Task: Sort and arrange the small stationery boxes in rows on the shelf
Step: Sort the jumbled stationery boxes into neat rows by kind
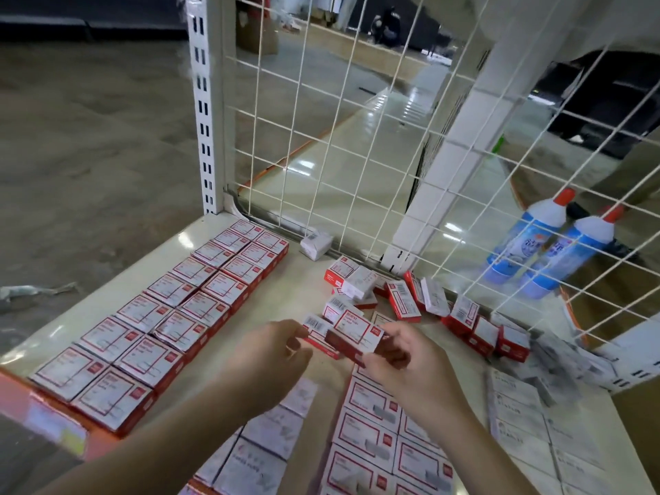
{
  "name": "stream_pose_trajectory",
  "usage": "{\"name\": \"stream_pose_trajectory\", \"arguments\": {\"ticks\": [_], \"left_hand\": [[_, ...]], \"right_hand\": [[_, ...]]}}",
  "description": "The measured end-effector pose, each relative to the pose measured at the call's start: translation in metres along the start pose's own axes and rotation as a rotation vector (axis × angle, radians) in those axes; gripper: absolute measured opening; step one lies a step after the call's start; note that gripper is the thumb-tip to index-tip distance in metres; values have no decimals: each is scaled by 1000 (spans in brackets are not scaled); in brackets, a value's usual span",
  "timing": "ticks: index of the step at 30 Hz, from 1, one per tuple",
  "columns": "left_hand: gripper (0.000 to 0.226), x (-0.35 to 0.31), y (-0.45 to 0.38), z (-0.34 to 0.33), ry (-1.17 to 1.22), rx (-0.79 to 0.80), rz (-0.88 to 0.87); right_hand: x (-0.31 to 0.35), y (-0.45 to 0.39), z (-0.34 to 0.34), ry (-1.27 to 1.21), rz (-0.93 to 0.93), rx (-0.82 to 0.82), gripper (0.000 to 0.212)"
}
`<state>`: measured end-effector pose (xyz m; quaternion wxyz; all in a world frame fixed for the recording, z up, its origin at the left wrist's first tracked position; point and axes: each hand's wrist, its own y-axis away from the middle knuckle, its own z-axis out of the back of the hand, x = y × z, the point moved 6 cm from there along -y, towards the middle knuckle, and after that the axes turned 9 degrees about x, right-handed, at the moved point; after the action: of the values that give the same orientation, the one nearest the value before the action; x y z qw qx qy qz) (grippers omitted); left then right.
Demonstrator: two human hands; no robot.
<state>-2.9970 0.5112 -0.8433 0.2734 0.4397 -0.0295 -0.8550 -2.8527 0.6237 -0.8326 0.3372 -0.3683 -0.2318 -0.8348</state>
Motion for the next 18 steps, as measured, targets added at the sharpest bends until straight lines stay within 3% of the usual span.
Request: {"name": "stream_pose_trajectory", "arguments": {"ticks": [5,14,18], "left_hand": [[37,21,-21,33,-214,-142,47],[50,44,-74,66,-591,-134,9],[54,53,-95,79,-603,-100,37]], "right_hand": [[8,-38,-15,53,-21,11,21],[46,-111,-24,183,60,-67,11],[54,-143,-32,173,79,-102,14]]}}
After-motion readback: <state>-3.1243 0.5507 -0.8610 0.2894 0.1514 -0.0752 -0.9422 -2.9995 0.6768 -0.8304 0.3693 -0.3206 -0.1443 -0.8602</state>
